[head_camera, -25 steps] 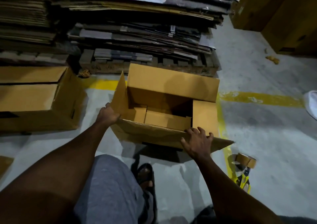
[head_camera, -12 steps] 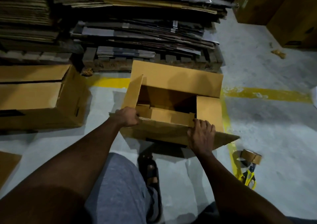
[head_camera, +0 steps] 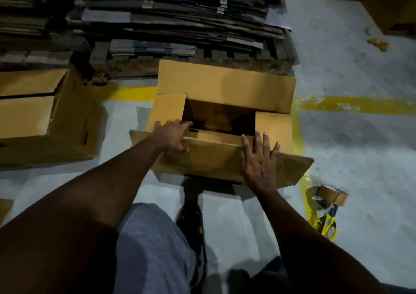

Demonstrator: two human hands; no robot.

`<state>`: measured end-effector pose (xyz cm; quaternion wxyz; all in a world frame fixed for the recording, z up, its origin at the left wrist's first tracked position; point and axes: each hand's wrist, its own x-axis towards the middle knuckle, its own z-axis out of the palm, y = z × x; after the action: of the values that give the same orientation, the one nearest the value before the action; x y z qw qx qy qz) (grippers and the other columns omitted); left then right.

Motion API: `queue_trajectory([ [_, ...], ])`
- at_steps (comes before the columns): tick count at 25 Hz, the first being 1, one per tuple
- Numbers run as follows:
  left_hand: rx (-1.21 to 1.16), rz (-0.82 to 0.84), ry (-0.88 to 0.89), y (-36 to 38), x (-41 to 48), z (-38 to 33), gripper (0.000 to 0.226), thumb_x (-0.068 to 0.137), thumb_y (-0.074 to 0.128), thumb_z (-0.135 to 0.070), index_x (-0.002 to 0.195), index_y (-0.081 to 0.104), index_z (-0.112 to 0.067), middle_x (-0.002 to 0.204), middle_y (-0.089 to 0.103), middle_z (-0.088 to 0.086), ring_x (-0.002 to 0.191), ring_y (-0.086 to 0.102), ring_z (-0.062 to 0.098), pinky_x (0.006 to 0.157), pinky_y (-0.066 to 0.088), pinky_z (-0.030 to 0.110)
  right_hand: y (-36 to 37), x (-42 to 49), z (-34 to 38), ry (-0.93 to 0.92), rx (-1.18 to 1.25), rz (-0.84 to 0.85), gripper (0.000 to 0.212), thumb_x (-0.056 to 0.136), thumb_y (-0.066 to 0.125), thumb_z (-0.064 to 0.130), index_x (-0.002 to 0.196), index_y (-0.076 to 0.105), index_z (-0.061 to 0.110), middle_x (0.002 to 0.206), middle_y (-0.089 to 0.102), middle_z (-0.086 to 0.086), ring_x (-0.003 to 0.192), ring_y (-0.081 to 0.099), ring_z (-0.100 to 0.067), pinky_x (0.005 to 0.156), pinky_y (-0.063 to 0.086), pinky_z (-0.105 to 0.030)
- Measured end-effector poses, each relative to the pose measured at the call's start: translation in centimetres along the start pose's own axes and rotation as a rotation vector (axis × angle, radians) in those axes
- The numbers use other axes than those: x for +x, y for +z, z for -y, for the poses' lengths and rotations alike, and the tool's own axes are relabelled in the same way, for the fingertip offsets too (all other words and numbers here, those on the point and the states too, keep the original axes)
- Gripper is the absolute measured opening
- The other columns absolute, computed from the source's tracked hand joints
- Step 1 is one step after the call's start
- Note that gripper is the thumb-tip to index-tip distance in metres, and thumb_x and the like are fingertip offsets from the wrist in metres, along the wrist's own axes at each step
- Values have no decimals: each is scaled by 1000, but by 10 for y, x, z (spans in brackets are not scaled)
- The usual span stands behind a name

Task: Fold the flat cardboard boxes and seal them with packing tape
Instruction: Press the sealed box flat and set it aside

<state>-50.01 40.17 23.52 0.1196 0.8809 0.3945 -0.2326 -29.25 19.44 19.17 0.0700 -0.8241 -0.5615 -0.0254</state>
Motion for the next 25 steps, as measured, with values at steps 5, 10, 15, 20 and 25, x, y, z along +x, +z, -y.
queue_trajectory([
  [5, 132, -85, -20, 54, 6, 6, 96, 87, 53, -57, 152, -11, -27, 161, -13, 12, 147, -4, 40, 113, 9, 63, 36, 17, -21, 115, -45, 403, 70, 100, 43, 37, 156, 3, 32, 164, -3, -17, 149, 2, -43, 112, 16, -68],
  [10, 123, 76, 56, 90, 26, 2, 101, 82, 40, -77, 152, -13, -26, 159, -21, 14, 145, -8, 43, 113, 6, 63, 60, 42, -30, 132, 30, 454, 65, 100, 38, 45, 155, 12, 23, 164, 4, -16, 149, 6, -40, 114, 16, -61],
  [15, 83, -48, 34, 51, 78, 11, 87, 90, 37, -67, 153, -7, -27, 160, -15, 13, 147, -4, 40, 113, 12, 62, 60, 139, -34, 106, -22, 349, 67, 98, 44, 40, 156, 15, 21, 164, 3, -17, 150, 5, -36, 117, 13, -58],
  [20, 48, -105, 46, 16, 130, 6, 108, 81, 52, -72, 153, -13, -25, 160, -20, 9, 147, -9, 36, 115, 9, 60, 51, 252, -27, 6, -79, 202, 71, 97, 45, 44, 156, 14, 18, 163, 3, -20, 150, 1, -39, 117, 4, -59],
  [25, -36, -95, 69, 32, 138, 3, 113, 78, 47, -78, 150, -20, -24, 159, -23, 6, 148, -11, 31, 116, 6, 55, 63, 303, -30, -43, -156, 207, 74, 97, 40, 53, 157, 10, 21, 163, 6, -18, 150, -2, -38, 116, -2, -62],
])
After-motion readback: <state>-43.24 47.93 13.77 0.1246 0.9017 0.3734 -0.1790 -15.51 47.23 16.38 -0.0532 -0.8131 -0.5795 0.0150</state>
